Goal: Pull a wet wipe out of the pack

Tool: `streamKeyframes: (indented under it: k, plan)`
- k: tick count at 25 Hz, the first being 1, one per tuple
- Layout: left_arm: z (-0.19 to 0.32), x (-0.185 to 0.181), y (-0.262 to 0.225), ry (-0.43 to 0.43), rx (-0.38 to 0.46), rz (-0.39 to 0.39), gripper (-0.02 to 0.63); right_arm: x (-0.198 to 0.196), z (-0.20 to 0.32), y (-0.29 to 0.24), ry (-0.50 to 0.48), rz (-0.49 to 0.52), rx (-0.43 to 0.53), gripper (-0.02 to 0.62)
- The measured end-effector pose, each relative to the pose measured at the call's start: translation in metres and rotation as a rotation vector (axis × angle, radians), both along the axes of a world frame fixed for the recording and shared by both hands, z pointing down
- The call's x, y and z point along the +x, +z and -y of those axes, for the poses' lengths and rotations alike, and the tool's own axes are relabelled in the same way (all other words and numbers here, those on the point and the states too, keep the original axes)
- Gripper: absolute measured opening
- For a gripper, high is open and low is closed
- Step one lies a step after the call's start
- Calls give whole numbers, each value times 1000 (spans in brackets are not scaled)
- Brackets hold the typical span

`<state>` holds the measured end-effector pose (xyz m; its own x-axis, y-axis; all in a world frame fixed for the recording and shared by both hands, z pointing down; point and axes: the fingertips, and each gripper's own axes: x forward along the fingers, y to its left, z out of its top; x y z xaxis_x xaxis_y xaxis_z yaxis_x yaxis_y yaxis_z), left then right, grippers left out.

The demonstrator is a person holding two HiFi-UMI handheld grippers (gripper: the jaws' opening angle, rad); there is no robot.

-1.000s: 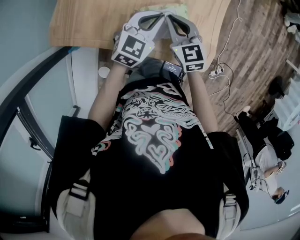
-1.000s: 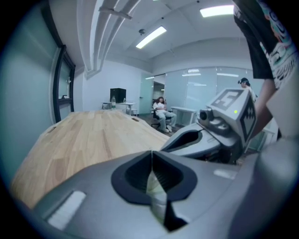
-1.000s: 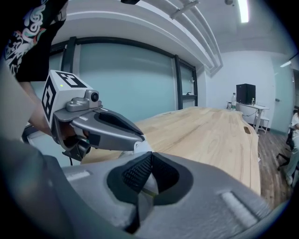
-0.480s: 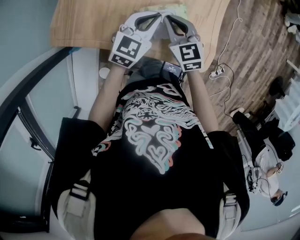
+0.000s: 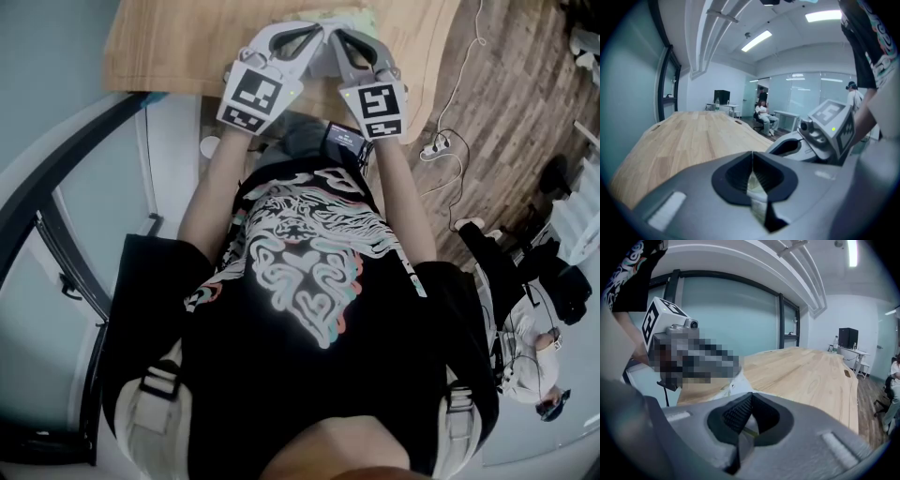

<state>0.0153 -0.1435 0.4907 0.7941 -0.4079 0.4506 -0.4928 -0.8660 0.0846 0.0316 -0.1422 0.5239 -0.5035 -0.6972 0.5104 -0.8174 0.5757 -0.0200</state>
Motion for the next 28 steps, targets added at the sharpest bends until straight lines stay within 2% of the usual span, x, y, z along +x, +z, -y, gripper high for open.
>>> streamKeyframes:
  k: [28]
  plan:
    - [4, -24, -31, -46, 41, -21, -5, 4, -8, -4, 28, 3, -16, 0]
